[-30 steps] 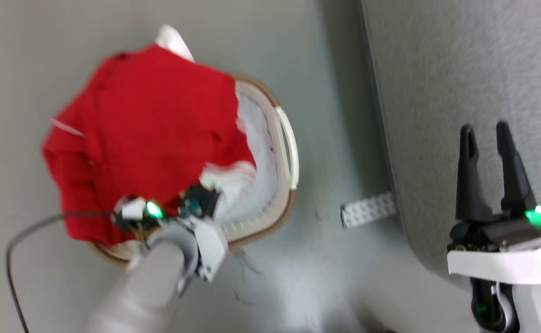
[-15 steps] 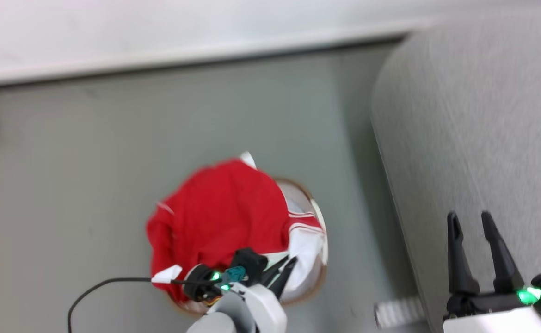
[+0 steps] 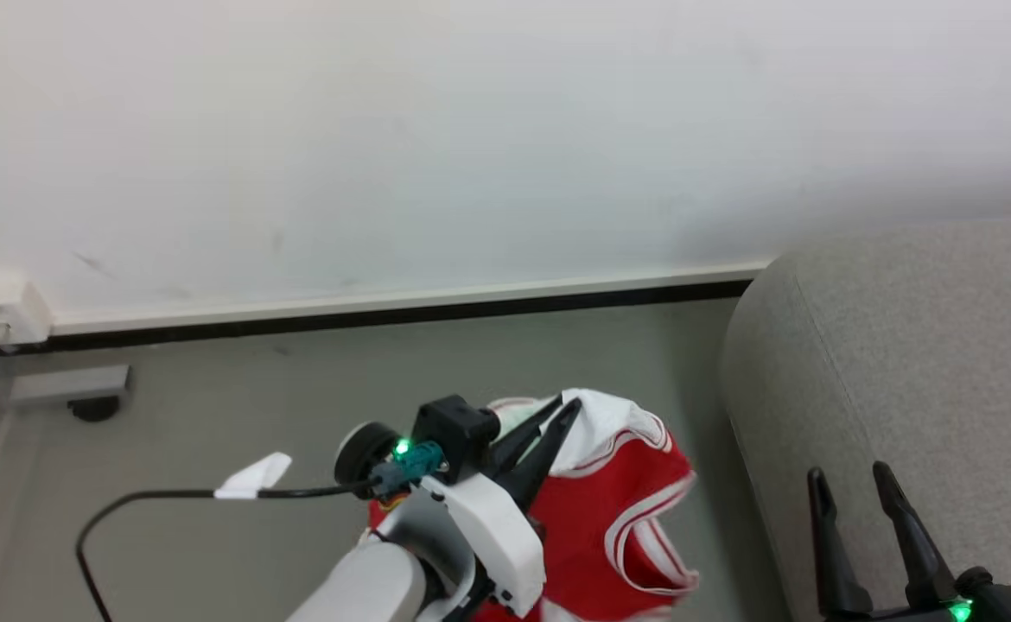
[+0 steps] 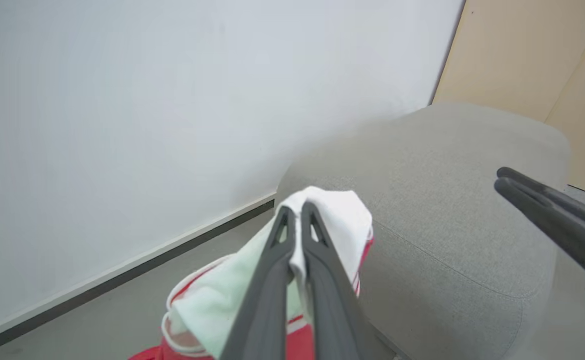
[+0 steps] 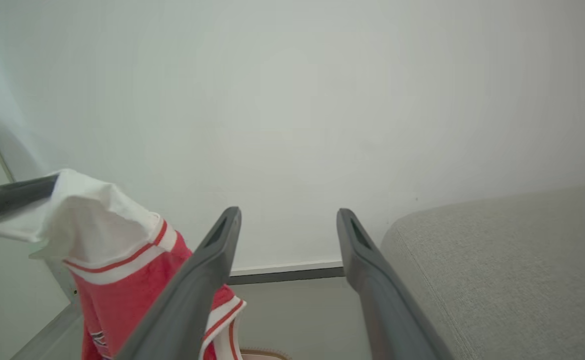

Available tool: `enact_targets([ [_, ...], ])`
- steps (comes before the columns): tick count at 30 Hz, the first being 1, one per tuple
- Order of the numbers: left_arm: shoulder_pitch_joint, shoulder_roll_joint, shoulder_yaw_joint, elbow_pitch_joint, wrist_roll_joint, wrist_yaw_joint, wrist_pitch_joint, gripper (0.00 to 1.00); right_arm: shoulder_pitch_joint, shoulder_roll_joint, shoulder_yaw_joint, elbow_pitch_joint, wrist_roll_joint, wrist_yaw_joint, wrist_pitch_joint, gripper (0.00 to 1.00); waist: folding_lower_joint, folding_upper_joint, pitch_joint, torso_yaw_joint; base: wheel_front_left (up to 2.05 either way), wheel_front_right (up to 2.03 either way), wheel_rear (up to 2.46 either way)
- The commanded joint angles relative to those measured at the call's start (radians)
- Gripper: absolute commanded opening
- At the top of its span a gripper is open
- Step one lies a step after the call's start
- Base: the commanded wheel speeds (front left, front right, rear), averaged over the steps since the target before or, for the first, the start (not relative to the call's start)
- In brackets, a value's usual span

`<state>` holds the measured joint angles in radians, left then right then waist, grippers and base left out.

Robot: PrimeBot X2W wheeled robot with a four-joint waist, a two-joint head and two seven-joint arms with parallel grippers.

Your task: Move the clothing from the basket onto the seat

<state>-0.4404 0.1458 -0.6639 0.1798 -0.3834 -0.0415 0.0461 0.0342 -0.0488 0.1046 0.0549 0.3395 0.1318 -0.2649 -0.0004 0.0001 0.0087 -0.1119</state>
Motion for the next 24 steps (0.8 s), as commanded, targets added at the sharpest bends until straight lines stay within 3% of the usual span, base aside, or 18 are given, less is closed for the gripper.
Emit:
enact_targets([
  [1,0.000,0.016,0.007,-0.035,-0.006,0.004,0.015,0.00,0.008,-0.006,0.007,-0.007,-0.020,-0.002,0.001,1.00,0.0004,-0.0001,-0.023,0.004,0.00,0.00,0.00],
  [12,-0.029,0.078,0.033,-0.211,-0.015,0.023,0.108,0.00,-0.041,-0.169,0.120,-0.060,-0.027,-0.002,0.001,1.00,0.0004,-0.0001,-0.060,0.006,0.00,0.00,0.00],
  [24,-0.037,0.075,0.008,-0.232,-0.020,0.019,0.130,0.00,-0.280,-0.478,0.492,-0.070,0.112,-0.002,0.048,1.00,0.0004,-0.0001,-0.085,0.024,0.00,0.00,0.00],
])
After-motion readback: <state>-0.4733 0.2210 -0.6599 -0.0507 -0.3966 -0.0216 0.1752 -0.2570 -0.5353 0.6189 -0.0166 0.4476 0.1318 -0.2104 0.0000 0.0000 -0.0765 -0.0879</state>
